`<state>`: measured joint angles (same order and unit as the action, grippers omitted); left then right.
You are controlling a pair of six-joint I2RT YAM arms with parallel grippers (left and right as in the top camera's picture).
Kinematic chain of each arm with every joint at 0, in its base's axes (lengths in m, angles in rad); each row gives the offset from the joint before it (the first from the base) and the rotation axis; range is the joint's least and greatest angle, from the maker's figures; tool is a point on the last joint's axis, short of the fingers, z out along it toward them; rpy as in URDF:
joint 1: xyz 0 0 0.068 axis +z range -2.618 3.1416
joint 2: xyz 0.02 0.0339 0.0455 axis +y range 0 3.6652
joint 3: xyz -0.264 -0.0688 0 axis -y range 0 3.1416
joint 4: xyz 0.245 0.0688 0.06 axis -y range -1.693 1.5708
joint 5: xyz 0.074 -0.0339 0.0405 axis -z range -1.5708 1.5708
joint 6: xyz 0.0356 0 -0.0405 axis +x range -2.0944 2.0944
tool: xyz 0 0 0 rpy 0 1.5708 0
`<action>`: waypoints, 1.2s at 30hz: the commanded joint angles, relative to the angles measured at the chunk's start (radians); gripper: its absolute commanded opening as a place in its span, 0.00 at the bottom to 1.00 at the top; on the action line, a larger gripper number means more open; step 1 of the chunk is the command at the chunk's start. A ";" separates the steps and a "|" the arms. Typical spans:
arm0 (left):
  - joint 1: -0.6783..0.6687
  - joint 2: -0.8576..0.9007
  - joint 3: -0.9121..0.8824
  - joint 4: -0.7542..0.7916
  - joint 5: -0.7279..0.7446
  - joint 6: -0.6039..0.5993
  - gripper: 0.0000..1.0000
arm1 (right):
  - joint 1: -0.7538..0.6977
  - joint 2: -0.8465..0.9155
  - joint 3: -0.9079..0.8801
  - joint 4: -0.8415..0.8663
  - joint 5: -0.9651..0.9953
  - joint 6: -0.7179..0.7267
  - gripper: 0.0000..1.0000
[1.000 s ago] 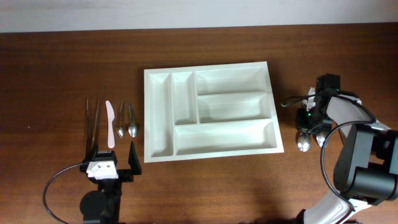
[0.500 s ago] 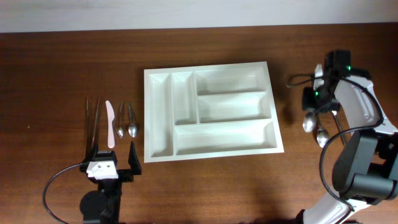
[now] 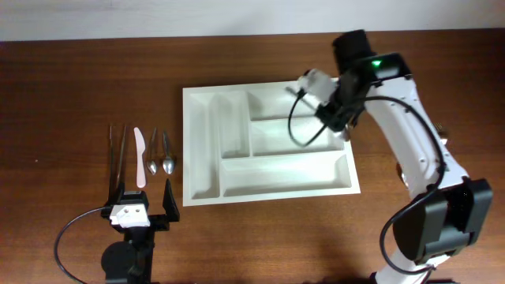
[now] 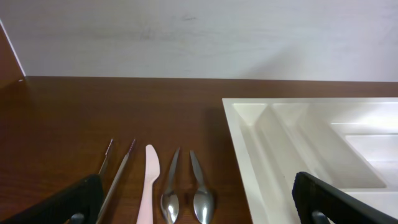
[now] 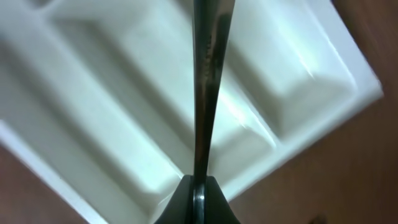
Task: Pack container
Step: 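Carry the spoon with the right gripper into the tray's middle compartment and release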
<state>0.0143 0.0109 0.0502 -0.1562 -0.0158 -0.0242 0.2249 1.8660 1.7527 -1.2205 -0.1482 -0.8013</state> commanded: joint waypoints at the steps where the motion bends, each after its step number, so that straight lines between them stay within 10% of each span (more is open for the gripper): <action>1: 0.000 -0.004 -0.007 0.003 -0.007 -0.010 0.99 | 0.048 -0.023 0.016 -0.007 -0.051 -0.314 0.04; 12: 0.000 -0.004 -0.007 0.003 -0.007 -0.010 0.99 | 0.068 0.056 0.014 0.005 -0.079 -0.530 0.04; 26: 0.000 -0.004 -0.007 0.003 -0.007 -0.010 0.99 | 0.056 0.303 0.014 0.121 -0.077 -0.346 0.04; 29: 0.000 -0.004 -0.007 0.003 -0.007 -0.010 0.99 | 0.055 0.299 0.015 0.129 -0.077 -0.342 0.34; 36: 0.000 -0.004 -0.007 0.003 -0.007 -0.010 0.99 | 0.045 0.250 0.090 0.089 -0.057 -0.161 0.62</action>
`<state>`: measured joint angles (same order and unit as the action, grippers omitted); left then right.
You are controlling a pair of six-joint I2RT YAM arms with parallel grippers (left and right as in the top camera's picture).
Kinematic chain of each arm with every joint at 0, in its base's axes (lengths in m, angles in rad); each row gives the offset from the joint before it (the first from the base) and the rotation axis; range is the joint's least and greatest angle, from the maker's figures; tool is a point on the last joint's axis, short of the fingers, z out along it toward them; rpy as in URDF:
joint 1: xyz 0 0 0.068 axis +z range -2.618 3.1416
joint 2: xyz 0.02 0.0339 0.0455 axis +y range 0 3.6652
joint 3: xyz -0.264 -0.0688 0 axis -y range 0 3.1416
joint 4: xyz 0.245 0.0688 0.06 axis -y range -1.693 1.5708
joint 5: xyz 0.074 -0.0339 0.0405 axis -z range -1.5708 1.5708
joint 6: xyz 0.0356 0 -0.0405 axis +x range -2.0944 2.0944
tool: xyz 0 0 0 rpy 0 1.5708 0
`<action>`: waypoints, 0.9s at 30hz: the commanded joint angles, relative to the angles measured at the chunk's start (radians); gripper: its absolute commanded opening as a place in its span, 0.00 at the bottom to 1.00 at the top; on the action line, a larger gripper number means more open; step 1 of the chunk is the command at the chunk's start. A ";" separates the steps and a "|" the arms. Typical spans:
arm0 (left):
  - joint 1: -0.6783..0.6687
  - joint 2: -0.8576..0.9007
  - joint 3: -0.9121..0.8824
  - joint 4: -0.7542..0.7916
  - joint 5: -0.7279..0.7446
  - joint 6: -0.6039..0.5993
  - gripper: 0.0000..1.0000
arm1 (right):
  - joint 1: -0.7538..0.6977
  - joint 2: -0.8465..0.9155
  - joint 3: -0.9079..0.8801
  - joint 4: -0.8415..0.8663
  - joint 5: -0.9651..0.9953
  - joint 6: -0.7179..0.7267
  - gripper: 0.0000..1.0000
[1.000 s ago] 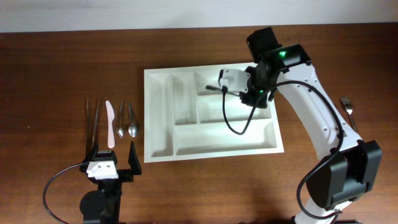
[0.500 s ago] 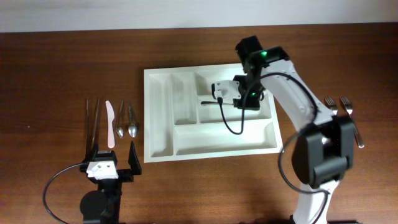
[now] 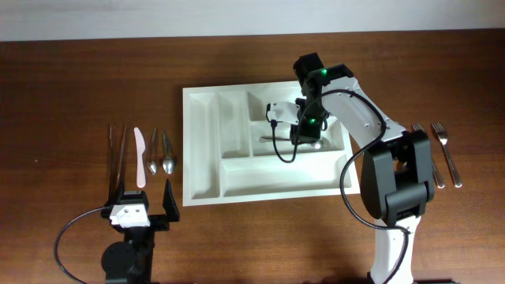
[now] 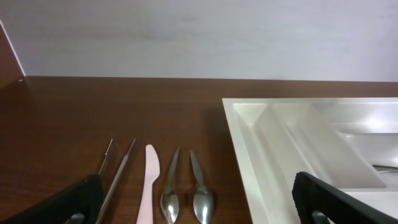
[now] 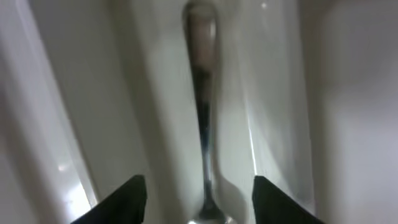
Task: Pack container
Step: 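Carry the spoon with the right gripper into the tray's middle compartment and release, then move the right gripper back and grasp the second spoon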
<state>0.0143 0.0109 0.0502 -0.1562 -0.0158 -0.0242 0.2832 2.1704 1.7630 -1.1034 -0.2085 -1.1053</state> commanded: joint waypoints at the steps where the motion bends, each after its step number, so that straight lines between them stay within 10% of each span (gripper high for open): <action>1: 0.000 -0.004 -0.008 0.003 -0.007 -0.010 0.99 | -0.019 -0.065 0.111 -0.049 0.015 0.190 0.65; 13: 0.000 -0.004 -0.007 0.003 -0.007 -0.010 0.99 | -0.329 -0.108 0.494 -0.464 0.142 0.637 0.99; 27: 0.000 -0.004 -0.007 0.003 -0.007 -0.010 0.99 | -0.704 -0.103 0.462 -0.479 -0.024 0.674 0.99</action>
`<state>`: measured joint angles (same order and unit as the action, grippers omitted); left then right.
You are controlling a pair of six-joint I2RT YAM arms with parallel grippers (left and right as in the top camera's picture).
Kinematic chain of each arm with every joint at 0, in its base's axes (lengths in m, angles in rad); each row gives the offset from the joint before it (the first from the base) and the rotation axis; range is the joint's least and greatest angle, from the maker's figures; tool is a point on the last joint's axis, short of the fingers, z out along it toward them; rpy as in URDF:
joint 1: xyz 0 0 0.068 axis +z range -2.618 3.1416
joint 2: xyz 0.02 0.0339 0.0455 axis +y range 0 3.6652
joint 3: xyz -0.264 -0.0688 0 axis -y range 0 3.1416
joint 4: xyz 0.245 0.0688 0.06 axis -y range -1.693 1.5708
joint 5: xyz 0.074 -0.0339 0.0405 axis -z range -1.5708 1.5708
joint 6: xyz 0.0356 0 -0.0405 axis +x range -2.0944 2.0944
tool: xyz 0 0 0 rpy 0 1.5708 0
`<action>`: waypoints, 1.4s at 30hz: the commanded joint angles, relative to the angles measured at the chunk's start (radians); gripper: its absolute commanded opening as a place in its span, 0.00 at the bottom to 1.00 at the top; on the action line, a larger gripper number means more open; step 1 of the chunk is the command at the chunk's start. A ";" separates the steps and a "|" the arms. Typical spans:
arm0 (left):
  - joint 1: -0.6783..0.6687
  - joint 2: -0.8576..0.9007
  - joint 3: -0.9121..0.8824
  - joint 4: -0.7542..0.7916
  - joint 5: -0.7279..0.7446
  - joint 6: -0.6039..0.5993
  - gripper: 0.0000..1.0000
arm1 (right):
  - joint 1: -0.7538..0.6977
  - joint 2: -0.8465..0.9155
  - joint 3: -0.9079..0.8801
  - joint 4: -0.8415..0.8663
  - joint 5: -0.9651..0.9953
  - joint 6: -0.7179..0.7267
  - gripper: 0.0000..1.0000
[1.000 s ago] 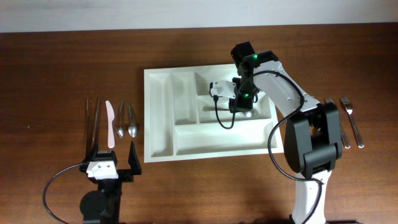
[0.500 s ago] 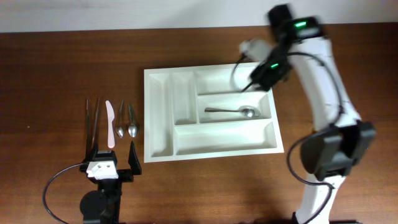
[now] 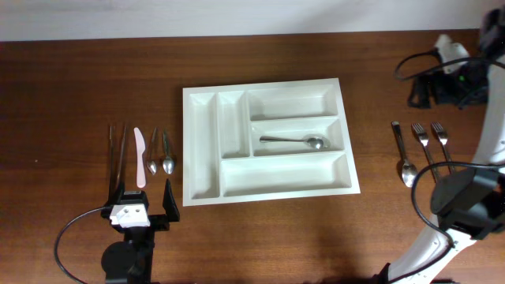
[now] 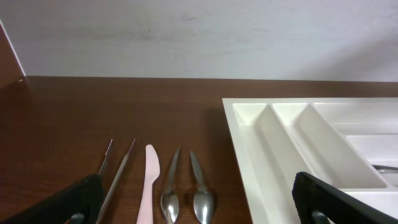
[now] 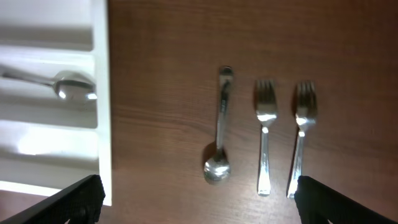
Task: Pack container
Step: 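Move the right gripper back and grasp the second spoon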
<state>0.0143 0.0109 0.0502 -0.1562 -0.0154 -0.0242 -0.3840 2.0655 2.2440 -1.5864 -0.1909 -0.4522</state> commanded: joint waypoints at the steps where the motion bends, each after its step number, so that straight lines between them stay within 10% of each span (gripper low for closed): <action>1: 0.000 -0.004 -0.007 0.003 -0.008 -0.010 0.99 | -0.052 0.002 -0.029 0.004 -0.042 0.021 0.99; 10: 0.000 -0.004 -0.008 0.003 -0.007 -0.010 0.99 | -0.054 0.003 -0.151 0.078 -0.033 -0.048 0.99; 27: 0.000 -0.004 -0.007 0.003 -0.007 -0.010 0.99 | -0.031 0.003 -0.633 0.446 0.143 -0.028 0.58; 42: 0.000 -0.004 -0.007 0.003 -0.007 -0.010 0.99 | 0.011 0.003 -0.769 0.599 0.163 -0.009 0.53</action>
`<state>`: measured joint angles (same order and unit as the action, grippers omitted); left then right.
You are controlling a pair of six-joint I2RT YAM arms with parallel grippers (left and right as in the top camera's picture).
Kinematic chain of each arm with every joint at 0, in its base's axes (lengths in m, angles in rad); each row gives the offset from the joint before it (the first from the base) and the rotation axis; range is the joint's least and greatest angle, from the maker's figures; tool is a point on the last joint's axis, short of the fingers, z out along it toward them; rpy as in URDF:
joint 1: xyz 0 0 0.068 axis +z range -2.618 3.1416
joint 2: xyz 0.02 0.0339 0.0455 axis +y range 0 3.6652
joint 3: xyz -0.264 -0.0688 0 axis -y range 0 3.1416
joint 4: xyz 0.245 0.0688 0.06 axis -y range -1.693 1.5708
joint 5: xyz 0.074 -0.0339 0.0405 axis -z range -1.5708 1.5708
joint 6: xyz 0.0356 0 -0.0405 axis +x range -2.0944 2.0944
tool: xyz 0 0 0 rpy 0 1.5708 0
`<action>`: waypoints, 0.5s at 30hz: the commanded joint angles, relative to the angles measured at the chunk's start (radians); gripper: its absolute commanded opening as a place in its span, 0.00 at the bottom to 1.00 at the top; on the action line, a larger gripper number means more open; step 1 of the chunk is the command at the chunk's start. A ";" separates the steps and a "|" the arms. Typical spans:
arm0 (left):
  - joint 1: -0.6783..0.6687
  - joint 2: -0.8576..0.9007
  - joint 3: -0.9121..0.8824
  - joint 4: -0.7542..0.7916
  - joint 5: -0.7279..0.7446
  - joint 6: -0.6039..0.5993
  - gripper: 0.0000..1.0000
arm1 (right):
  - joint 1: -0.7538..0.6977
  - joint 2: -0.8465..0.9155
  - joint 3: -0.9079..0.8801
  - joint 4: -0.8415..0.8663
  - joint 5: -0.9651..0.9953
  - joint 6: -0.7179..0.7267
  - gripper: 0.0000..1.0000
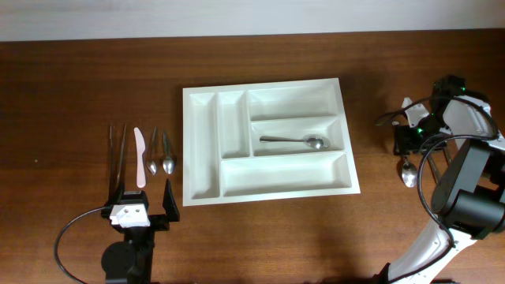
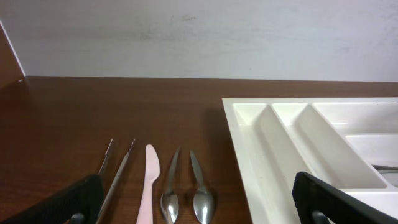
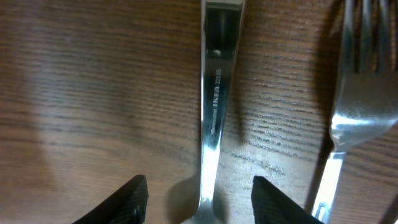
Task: Pack container
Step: 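Move the right gripper back and grasp the second spoon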
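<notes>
The white cutlery tray (image 1: 276, 175) lies mid-table, with one spoon (image 1: 293, 140) in its middle right compartment. To its right another spoon (image 1: 408, 175) lies on the wood. My right gripper (image 1: 406, 142) is low over that spoon's handle (image 3: 214, 106), open, one finger on each side and nothing gripped. A fork (image 3: 348, 112) lies just beside it. My left gripper (image 1: 142, 207) stands open near the front left, short of two spoons (image 2: 193, 193), a pink knife (image 2: 149, 180) and dark sticks (image 2: 118, 177).
The tray's long left slots (image 2: 280, 143) and its top and bottom right compartments hold nothing. My right arm covers most of the forks in the overhead view. A pale wall (image 2: 199, 37) runs behind the table's far edge.
My right gripper was high at the back right, looking down on a spoon and two forks. Now it is down at the table, open astride that spoon's handle. The left arm is unchanged.
My right gripper first held a spoon over the tray. Then it was open in the middle right compartment with the spoon lying there. Then it stood far right, the spoon left in the tray. Now it straddles the spoon on the table.
</notes>
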<state>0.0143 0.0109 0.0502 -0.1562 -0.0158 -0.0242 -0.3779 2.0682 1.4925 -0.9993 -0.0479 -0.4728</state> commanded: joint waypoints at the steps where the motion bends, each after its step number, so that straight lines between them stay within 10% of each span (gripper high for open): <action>1: 0.000 -0.004 -0.007 0.003 -0.007 -0.010 0.99 | 0.005 0.000 -0.019 0.016 0.019 0.011 0.53; 11: 0.000 -0.004 -0.007 0.003 -0.007 -0.010 0.99 | 0.005 0.000 -0.114 0.114 0.019 0.019 0.48; 15: 0.000 -0.004 -0.007 0.003 -0.007 -0.010 0.99 | 0.005 0.000 -0.116 0.122 0.019 0.019 0.10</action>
<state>0.0143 0.0109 0.0502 -0.1562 -0.0158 -0.0242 -0.3779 2.0640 1.4052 -0.8799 -0.0246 -0.4641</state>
